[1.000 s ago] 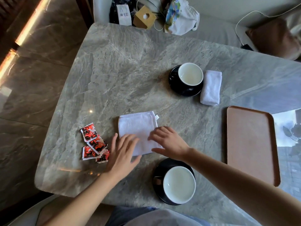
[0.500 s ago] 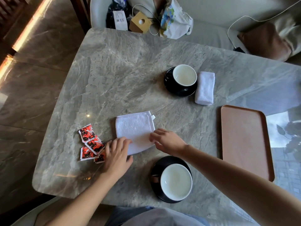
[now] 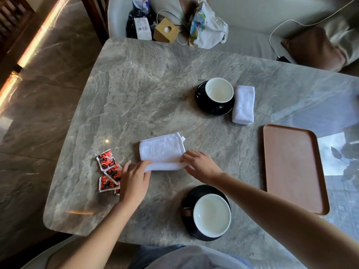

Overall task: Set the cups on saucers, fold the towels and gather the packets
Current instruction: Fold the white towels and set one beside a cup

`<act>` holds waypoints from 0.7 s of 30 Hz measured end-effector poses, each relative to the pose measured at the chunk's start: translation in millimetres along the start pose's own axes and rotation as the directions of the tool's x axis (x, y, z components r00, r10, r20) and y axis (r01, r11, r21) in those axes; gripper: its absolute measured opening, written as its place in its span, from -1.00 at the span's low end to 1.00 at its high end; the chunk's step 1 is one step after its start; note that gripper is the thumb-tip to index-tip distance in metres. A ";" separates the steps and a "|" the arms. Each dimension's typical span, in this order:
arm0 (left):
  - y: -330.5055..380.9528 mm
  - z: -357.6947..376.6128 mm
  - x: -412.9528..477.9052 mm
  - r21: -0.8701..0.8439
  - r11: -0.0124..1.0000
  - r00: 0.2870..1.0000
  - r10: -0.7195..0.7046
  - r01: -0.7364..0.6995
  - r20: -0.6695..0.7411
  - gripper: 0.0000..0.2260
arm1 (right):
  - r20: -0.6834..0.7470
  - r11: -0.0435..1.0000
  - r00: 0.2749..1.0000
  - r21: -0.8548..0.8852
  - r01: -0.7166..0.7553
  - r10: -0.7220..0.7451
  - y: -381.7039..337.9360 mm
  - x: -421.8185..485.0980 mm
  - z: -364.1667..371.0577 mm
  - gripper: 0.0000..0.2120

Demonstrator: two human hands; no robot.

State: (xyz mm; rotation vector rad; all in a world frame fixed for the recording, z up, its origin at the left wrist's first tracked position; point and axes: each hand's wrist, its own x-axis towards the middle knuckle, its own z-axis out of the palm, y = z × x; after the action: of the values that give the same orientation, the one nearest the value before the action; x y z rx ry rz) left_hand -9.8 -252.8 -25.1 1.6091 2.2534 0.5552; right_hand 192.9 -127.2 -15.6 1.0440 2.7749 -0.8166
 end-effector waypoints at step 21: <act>0.9 1.9 20.9 -0.246 0.890 0.924 -0.364 0.383 0.122 -0.81 | -0.112 0.925 0.954 0.299 -0.234 0.278 -6.0 12.7 -1.2 -0.79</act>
State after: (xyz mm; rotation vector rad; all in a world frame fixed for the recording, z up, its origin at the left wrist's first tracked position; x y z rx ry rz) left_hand -14.8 -232.6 -27.0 1.0141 2.2407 0.6477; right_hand 179.5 -122.8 -14.9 1.5415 2.6044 -1.1621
